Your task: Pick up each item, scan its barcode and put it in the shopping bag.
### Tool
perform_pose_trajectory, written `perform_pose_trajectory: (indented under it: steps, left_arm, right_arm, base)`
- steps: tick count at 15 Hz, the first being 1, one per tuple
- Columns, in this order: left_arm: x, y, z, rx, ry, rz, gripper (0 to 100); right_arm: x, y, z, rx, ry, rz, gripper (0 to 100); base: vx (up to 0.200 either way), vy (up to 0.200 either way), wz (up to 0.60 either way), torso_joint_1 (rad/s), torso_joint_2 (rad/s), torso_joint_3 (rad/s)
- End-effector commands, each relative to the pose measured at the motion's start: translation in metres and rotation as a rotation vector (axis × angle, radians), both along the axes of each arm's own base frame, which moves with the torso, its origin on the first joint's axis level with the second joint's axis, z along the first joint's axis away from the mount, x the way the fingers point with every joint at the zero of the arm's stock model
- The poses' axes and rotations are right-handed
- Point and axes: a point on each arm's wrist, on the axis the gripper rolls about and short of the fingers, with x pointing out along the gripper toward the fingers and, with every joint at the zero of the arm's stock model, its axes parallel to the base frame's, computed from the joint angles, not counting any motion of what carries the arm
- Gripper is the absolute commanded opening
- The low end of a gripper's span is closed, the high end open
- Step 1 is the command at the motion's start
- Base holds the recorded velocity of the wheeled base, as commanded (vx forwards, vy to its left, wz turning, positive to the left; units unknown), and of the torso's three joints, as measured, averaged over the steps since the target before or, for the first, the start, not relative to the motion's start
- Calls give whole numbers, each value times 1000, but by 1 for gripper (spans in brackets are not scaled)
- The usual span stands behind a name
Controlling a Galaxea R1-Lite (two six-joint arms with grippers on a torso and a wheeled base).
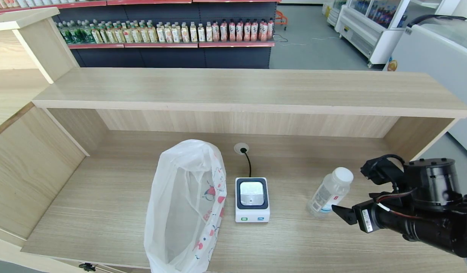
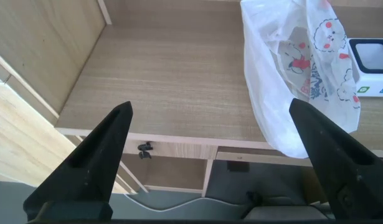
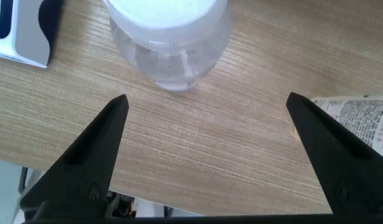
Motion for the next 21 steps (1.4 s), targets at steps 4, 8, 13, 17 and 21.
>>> perform_pose_trajectory:
  steps: [4, 8, 13, 17, 21]
  left_arm:
    - [0, 0, 0, 0, 0, 0, 100]
    - [0, 0, 0, 0, 0, 0, 100]
    - [0, 0, 0, 0, 0, -1, 100]
    - [0, 0, 0, 0, 0, 0, 100]
    - [0, 0, 0, 0, 0, 0, 100]
  right_arm:
    - [12, 12, -18, 5, 0, 26, 100]
    - [25, 23, -32, 21, -35, 47, 100]
    - [36, 38, -47, 39, -77, 87, 100]
    - [41, 41, -53, 48, -95, 89, 100]
    - [50, 46, -61, 61, -142, 93, 100]
  base:
    - [0, 0, 0, 0, 0, 0]
    - [0, 0, 0, 0, 0, 0]
    - [0, 0, 0, 0, 0, 0]
    - [0, 0, 0, 0, 0, 0]
    - [0, 0, 0, 0, 0, 0]
